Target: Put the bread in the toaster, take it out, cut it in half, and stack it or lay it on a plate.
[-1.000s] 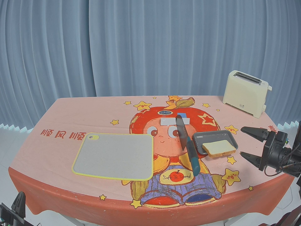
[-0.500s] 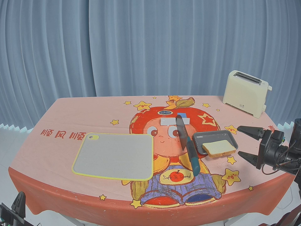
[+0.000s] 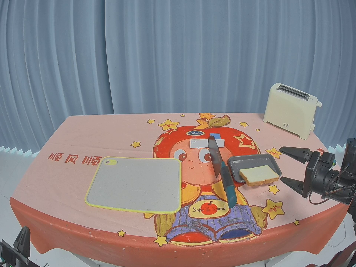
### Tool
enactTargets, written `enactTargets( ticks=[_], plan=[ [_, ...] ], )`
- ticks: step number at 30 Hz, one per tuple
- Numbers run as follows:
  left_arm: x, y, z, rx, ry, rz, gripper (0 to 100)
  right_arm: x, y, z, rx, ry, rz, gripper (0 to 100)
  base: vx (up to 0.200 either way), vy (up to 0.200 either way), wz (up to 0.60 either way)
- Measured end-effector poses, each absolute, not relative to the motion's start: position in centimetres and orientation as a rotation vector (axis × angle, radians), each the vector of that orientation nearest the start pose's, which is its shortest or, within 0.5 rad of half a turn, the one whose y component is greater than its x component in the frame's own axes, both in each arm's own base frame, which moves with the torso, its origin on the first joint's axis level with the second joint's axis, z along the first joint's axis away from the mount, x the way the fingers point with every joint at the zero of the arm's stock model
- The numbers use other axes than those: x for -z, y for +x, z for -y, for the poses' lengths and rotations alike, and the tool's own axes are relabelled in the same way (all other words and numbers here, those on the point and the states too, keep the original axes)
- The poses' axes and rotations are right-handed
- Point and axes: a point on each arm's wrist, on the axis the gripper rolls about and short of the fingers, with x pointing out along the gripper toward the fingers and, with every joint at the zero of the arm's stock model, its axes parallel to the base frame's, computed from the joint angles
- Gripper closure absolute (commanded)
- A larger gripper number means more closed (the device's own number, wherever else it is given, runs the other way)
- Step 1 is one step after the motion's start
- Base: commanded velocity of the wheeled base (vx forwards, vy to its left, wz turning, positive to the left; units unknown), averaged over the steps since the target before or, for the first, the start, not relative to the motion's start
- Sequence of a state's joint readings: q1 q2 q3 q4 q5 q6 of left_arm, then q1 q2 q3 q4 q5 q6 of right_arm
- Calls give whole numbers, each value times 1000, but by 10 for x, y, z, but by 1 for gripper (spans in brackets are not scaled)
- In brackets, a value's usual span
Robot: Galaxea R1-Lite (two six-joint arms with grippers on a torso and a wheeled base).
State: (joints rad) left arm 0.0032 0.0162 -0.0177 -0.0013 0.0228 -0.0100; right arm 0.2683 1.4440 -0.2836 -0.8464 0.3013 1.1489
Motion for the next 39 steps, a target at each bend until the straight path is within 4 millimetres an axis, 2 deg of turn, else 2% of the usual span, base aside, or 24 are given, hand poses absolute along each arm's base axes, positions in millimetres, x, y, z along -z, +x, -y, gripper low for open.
enactTargets(
  ticks=[9, 33, 39],
  plan=[
    [-81, -23, 0, -25, -10, 3, 100, -133, 198, -62, -315, 1112, -630, 0, 0, 0, 0],
    [-81, -23, 0, -26, -10, 3, 100, -107, 219, -68, -239, 1132, -743, 0, 0, 0, 0],
    [-81, -23, 0, -25, -10, 3, 100, -105, 227, -70, -261, 1139, -706, 0, 0, 0, 0]
  ],
)
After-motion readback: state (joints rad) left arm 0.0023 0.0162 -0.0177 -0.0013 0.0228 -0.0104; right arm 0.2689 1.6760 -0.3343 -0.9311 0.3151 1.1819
